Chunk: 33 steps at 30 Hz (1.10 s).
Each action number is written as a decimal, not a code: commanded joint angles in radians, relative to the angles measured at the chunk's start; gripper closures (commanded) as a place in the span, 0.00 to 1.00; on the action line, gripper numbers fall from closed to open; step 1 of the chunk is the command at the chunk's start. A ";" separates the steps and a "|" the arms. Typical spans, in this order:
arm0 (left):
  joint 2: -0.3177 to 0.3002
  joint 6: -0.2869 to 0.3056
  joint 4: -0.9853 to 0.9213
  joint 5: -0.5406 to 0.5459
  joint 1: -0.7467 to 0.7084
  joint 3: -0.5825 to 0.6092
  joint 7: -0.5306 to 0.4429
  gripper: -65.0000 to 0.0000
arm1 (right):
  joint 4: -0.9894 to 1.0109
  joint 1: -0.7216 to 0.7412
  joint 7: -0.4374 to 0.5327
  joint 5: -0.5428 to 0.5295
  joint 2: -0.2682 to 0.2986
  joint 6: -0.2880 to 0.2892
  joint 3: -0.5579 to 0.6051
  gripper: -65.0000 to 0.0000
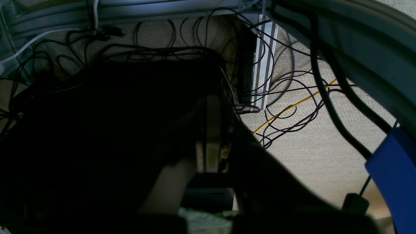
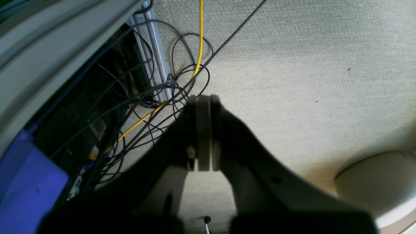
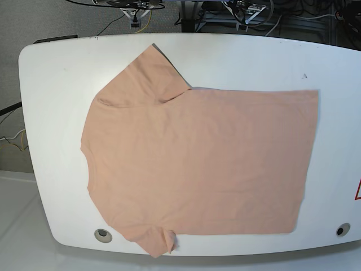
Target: Fold the T-shirt properly
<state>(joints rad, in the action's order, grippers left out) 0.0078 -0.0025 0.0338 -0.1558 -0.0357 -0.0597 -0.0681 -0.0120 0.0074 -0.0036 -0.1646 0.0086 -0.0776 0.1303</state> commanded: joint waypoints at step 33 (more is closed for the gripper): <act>-0.073 -0.026 0.398 0.021 -0.319 0.018 -0.077 1.00 | -0.260 -0.245 0.029 0.033 0.103 -0.043 -0.001 1.00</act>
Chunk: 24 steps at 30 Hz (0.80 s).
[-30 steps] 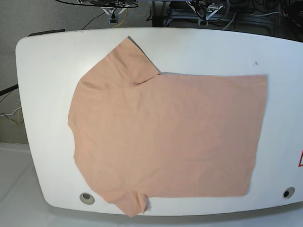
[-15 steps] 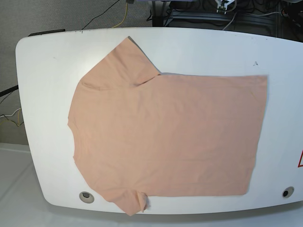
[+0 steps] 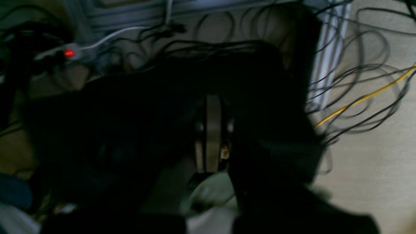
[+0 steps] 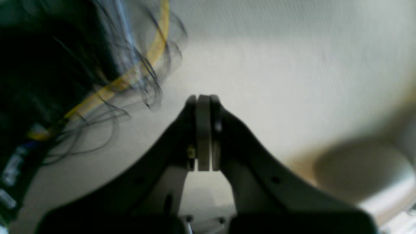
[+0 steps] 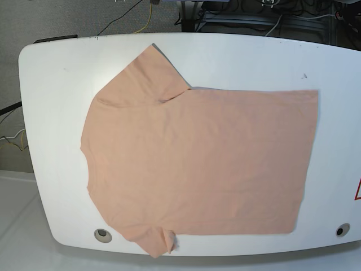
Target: Fold the T-shirt properly
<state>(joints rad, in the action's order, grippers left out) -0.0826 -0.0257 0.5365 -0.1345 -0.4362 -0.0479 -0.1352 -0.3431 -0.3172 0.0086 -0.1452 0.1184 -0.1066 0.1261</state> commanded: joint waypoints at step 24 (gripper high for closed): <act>-0.028 0.007 0.777 -0.018 -0.288 -0.014 0.176 1.00 | -0.634 -0.334 -0.036 0.029 0.077 0.024 -0.005 1.00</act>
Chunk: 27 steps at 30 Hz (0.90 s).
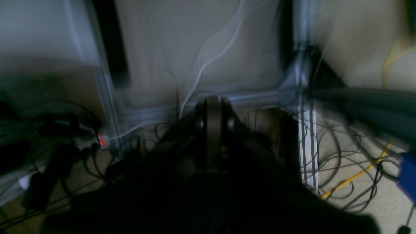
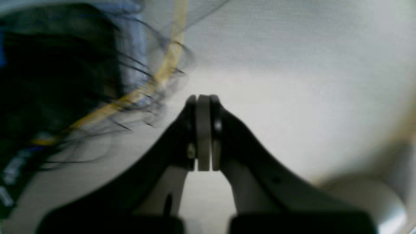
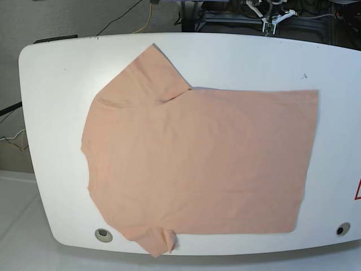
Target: Fold the T-shirt properly
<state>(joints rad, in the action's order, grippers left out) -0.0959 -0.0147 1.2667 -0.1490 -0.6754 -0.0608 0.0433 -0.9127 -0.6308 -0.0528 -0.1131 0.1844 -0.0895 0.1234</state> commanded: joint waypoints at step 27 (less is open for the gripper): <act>-0.137 0.158 0.329 0.154 -0.274 -0.008 -0.022 1.00 | -0.553 -0.243 -0.002 -0.045 0.084 0.023 -0.098 1.00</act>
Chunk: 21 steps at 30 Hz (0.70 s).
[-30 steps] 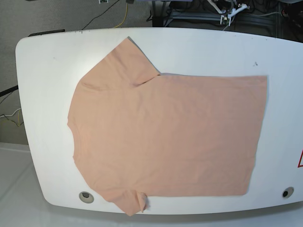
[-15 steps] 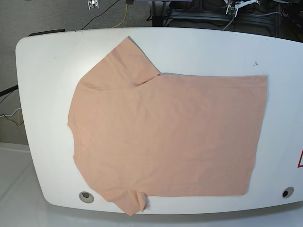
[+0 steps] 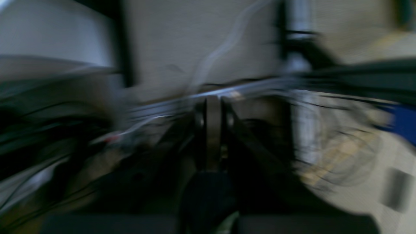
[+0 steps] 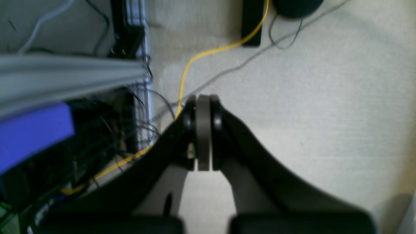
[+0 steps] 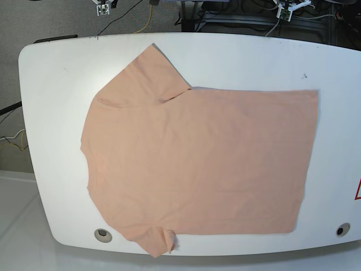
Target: Fold the T-shirt properly
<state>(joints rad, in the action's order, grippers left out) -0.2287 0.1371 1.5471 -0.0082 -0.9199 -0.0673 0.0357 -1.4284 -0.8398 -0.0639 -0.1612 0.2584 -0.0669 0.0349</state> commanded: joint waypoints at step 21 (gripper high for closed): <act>0.020 -0.031 0.554 0.053 -0.069 -0.322 0.203 1.00 | -0.543 -0.134 -0.089 0.001 -0.002 0.040 -0.221 1.00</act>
<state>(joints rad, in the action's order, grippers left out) -0.2050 0.1127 2.0716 0.0334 -0.9798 -0.3717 0.2554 -1.9350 -0.9585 -0.1665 -0.1619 0.2546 -0.0395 -0.1764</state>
